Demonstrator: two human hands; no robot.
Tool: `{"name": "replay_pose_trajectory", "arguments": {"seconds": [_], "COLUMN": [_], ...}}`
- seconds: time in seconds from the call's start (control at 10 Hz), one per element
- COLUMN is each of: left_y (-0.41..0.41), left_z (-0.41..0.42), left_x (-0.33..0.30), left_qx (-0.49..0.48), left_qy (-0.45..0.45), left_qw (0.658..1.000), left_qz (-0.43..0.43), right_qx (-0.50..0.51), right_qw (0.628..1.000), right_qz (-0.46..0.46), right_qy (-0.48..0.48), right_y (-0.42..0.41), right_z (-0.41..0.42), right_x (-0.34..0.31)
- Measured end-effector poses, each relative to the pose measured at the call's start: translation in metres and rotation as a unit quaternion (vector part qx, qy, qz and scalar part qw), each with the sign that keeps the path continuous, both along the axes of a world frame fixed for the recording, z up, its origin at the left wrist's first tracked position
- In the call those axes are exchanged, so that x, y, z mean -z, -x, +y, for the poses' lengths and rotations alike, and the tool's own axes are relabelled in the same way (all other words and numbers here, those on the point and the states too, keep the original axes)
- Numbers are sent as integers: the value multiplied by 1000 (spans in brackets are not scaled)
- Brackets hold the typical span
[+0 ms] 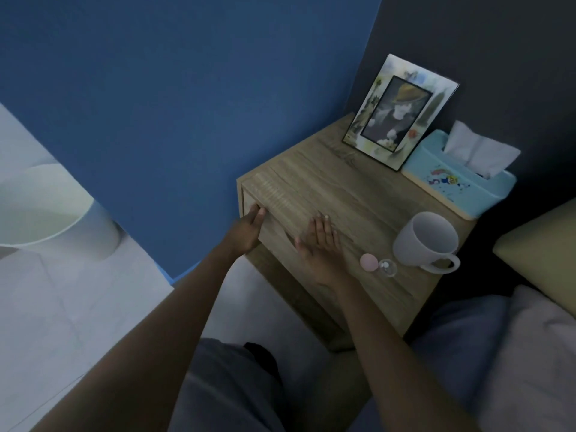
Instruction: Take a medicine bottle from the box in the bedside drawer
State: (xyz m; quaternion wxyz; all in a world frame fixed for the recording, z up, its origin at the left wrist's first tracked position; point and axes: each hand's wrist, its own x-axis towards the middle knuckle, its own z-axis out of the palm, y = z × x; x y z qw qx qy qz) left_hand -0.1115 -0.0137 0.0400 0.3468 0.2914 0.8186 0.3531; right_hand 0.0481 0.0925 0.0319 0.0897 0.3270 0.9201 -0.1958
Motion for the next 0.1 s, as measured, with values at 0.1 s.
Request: {"name": "replay_pose_trajectory", "arguments": {"seconds": [0.1], "left_y": [-12], "left_z": [-8], "left_x": [-8], "left_qx": [20], "left_qy": [24], "left_qw": [999], "left_qz": [21], "right_qx": [13], "right_qw": [1000], "right_qz": [-6], "right_qy": [13], "right_y": [0], "right_z": [0], "right_x": [-8]}}
